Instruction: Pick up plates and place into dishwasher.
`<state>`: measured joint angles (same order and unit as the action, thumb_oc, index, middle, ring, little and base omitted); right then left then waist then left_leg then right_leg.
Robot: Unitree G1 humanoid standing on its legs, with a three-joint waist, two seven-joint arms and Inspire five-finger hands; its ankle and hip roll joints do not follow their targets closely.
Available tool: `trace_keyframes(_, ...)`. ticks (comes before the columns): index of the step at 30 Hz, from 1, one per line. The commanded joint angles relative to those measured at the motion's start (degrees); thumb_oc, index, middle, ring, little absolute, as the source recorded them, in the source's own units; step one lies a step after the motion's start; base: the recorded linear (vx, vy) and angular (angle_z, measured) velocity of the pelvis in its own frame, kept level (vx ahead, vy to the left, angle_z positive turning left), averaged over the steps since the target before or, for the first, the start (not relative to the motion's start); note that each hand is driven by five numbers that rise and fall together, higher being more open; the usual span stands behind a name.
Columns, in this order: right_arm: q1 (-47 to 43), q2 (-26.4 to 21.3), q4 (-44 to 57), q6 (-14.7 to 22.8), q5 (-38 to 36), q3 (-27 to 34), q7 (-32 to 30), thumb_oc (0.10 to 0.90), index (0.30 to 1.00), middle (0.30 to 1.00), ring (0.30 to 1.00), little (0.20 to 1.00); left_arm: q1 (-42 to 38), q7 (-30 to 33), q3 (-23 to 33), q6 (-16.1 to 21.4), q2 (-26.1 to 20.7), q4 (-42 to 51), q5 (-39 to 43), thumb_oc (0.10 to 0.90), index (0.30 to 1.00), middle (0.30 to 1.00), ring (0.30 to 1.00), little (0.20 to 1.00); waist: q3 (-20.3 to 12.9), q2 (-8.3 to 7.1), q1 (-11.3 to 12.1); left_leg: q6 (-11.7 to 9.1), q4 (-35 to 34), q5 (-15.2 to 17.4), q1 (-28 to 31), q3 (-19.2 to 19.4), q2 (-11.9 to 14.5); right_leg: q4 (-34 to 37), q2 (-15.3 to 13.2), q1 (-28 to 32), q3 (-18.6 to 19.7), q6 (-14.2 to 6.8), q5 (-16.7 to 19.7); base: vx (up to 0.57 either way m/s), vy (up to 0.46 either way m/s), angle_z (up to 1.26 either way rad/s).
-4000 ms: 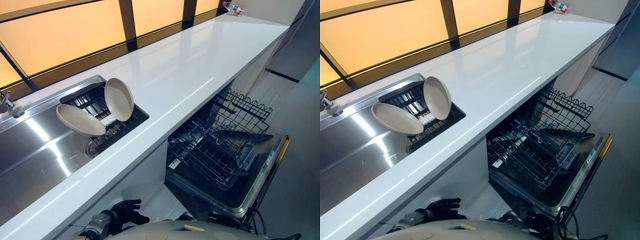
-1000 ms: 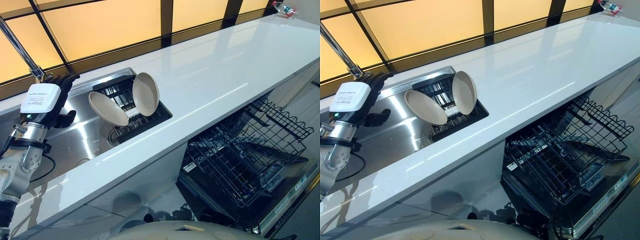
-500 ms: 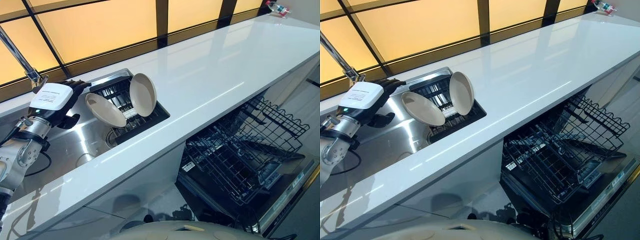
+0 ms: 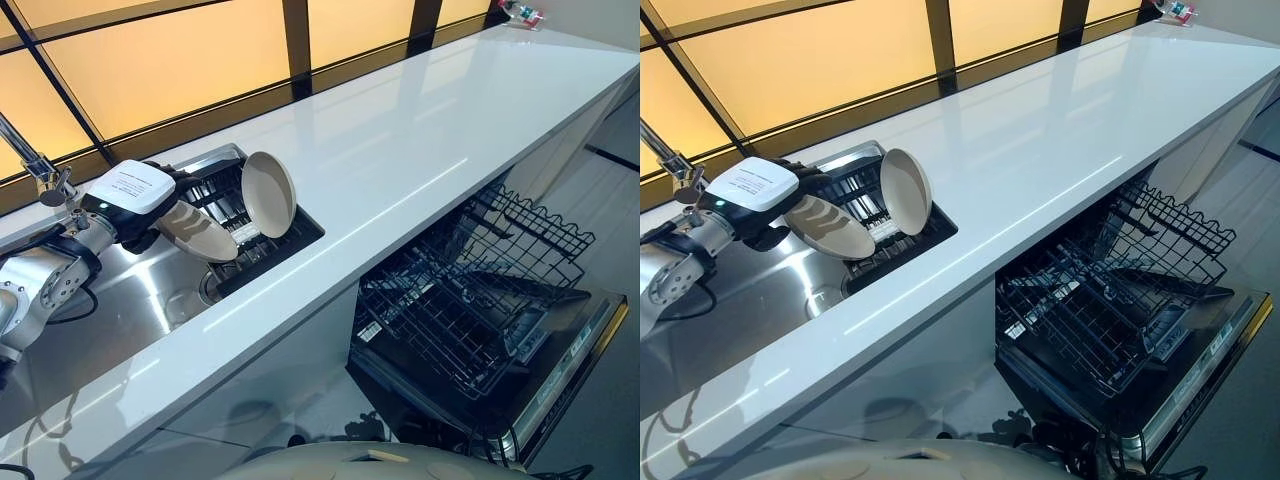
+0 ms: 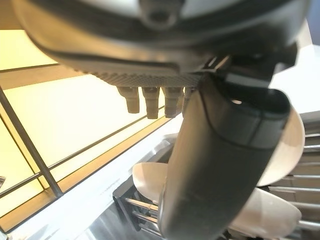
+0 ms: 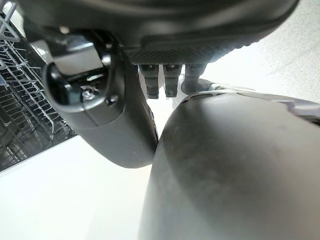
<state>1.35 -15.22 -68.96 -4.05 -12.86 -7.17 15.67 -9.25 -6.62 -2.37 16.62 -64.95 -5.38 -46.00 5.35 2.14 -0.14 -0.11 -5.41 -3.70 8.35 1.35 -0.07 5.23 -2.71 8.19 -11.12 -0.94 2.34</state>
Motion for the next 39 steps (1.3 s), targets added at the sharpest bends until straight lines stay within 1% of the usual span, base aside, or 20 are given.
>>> trace_keyframes(1,-0.74,-3.59,-1.22,-0.77,1.47,-0.74,1.96,0.8,0.9,0.9,0.9,0.9,-12.16,-0.71,2.63,-0.94,-5.41,-1.13,-0.77,0.8,0.9,0.9,0.9,0.9,0.84,2.37,-0.86,2.53,0.41,7.9,1.94,2.4,-3.34,-4.7,1.7,0.15,0.52,-3.61,-5.52,0.0,0.0,0.0)
trace_keyframes(13,-0.71,-3.93,-0.74,-0.88,1.25,-0.87,2.1,0.8,0.9,0.9,0.9,0.9,-15.24,-8.95,0.21,-0.96,-5.28,-0.87,0.96,0.8,0.9,0.9,0.9,0.9,1.18,2.39,-1.19,2.63,0.41,7.91,1.86,2.38,-3.41,-4.69,1.95,-0.11,1.1,-3.69,-5.37,0.0,-0.001,-0.03)
trace_keyframes(20,-0.96,-4.01,-0.5,-1.02,1.11,-1.08,2.22,0.8,0.9,0.9,0.9,0.9,-16.04,-10.9,-1.33,-0.97,-4.51,-2.44,0.74,0.8,0.9,0.9,0.9,0.9,1.2,2.3,-1.48,2.57,0.41,7.96,1.89,2.64,-3.38,-4.39,2.12,-0.02,1.44,-3.72,-5.26,0.0,0.0,0.0)
trace_keyframes(21,-0.89,-3.94,-0.39,-1.06,1.05,-1.11,2.17,0.8,0.9,0.9,0.9,0.9,-16.37,-11.51,-1.94,-1.21,-4.3,-2.81,0.8,0.687,0.804,0.804,0.804,0.787,1.25,2.27,-1.54,2.59,0.41,7.95,1.89,2.72,-3.34,-4.41,2.16,-0.05,1.51,-3.71,-5.24,0.0,0.0,0.0)
trace_keyframes(22,-0.89,-3.93,-0.38,-1.06,1.04,-1.09,2.16,0.8,0.9,0.9,0.9,0.9,-16.42,-11.55,-2.0,-1.24,-4.29,-2.83,0.77,0.624,0.749,0.749,0.749,0.724,1.25,2.26,-1.53,2.59,0.41,7.95,1.9,2.73,-3.34,-4.41,2.16,-0.05,1.52,-3.71,-5.24,0.0,0.0,0.0)
trace_keyframes(23,-0.84,-4.02,-0.21,-1.14,1.08,-1.11,2.13,0.8,0.9,0.9,0.9,0.9,-16.54,-12.09,-2.48,-1.29,-4.26,-3.15,0.95,0.344,0.509,0.509,0.509,0.444,1.3,2.27,-1.66,2.57,0.41,7.92,1.85,2.76,-3.32,-4.43,2.2,-0.12,1.59,-3.71,-5.23,0.0,0.0,0.0)
trace_keyframes(24,-0.81,-4.06,-0.16,-1.18,1.07,-1.08,2.1,0.8,0.9,0.9,0.9,0.9,-16.69,-12.42,-2.87,-1.49,-4.2,-3.33,1.3,0.262,0.439,0.439,0.439,0.362,1.28,2.29,-1.72,2.57,0.41,7.91,1.83,2.79,-3.33,-4.42,2.22,-0.16,1.61,-3.71,-5.21,0.0,0.0,0.0)
trace_keyframes(25,-0.81,-4.06,-0.16,-1.21,1.05,-1.06,2.06,0.8,0.9,0.9,0.9,0.9,-16.8,-12.63,-3.14,-1.62,-4.03,-3.42,1.17,0.221,0.404,0.404,0.404,0.321,1.28,2.29,-1.76,2.58,0.41,7.91,1.84,2.81,-3.33,-4.39,2.24,-0.15,1.63,-3.71,-5.2,0.0,0.0,0.0)
trace_keyframes(26,-0.9,-4.03,-0.2,-1.27,0.94,-1.1,1.94,0.8,0.9,0.9,0.9,0.9,-16.96,-12.61,-3.59,-1.74,-3.79,-3.61,1.21,0.1,0.3,0.3,0.3,0.2,1.31,2.3,-1.81,2.57,0.41,7.9,1.84,2.86,-3.32,-4.38,2.26,-0.16,1.68,-3.71,-5.19,0.0,0.0,0.0)
trace_keyframes(30,-0.93,-4.12,-0.19,-1.35,0.82,-1.02,1.89,0.8,0.9,0.9,0.9,0.9,-17.38,-12.05,-4.56,-1.74,-3.43,-4.26,1.51,0.1,0.3,0.3,0.3,0.2,1.41,2.27,-1.91,2.53,0.41,7.89,1.8,3.07,-3.29,-4.21,2.3,-0.15,1.75,-3.74,-5.07,0.0,-0.001,-0.01)
trace_keyframes(39,-0.97,-4.14,-0.27,-1.05,0.4,-0.85,1.88,0.8,0.9,0.9,0.9,0.9,-18.41,-8.7,-4.96,-3.13,-3.3,-4.62,-2.01,0.1,0.3,0.3,0.3,0.2,1.35,2.14,-2.06,2.39,0.41,7.84,1.68,3.34,-3.3,-3.59,2.42,-0.01,1.94,-3.7,-4.82,-0.01,-0.001,-0.04)
